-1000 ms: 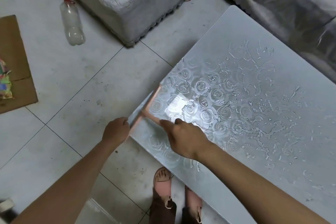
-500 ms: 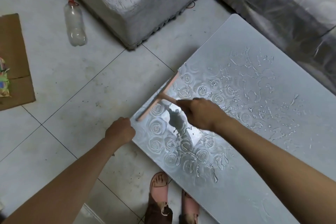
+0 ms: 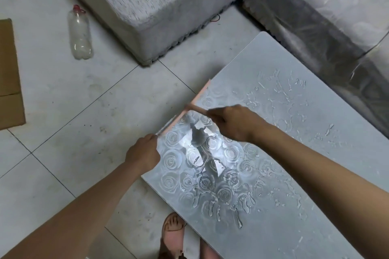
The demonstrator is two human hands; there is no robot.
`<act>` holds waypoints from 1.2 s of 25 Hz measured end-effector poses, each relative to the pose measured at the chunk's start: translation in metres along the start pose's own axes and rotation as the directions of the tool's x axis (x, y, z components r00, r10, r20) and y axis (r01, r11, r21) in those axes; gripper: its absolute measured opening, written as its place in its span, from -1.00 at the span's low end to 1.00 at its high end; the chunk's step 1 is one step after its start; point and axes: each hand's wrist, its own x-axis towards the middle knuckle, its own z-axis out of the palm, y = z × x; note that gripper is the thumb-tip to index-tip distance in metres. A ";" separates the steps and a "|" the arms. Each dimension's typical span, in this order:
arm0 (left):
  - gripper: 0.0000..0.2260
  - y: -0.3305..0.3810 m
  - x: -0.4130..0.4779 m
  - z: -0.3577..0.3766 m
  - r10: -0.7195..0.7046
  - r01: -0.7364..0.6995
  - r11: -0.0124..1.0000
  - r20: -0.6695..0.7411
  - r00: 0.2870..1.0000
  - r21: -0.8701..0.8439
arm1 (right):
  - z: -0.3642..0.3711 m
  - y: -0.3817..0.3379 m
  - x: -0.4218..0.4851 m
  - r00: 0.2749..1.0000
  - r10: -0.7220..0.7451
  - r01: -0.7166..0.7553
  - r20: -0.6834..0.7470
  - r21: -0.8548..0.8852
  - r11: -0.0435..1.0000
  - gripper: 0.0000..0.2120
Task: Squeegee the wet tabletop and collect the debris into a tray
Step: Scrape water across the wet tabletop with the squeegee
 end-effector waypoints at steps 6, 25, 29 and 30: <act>-0.57 0.002 0.009 -0.005 -0.027 0.027 0.999 0.008 1.000 0.024 | 0.000 0.042 -0.005 0.993 0.099 -0.102 0.061 0.050 0.994 -0.68; -0.65 -0.021 -0.017 0.007 -0.048 0.047 0.989 -0.005 0.999 -0.141 | 0.028 0.050 -0.105 0.982 0.167 -0.168 0.084 0.003 0.986 -0.63; -0.73 -0.033 -0.031 0.014 -0.142 0.140 0.981 -0.007 0.990 -0.131 | 0.038 -0.003 -0.080 1.000 -0.006 0.005 0.007 0.075 0.997 -0.55; -0.65 -0.035 -0.034 0.016 -0.170 0.169 0.978 0.003 0.985 -0.125 | 0.045 -0.019 -0.068 0.999 -0.037 0.036 0.013 0.078 0.996 -0.55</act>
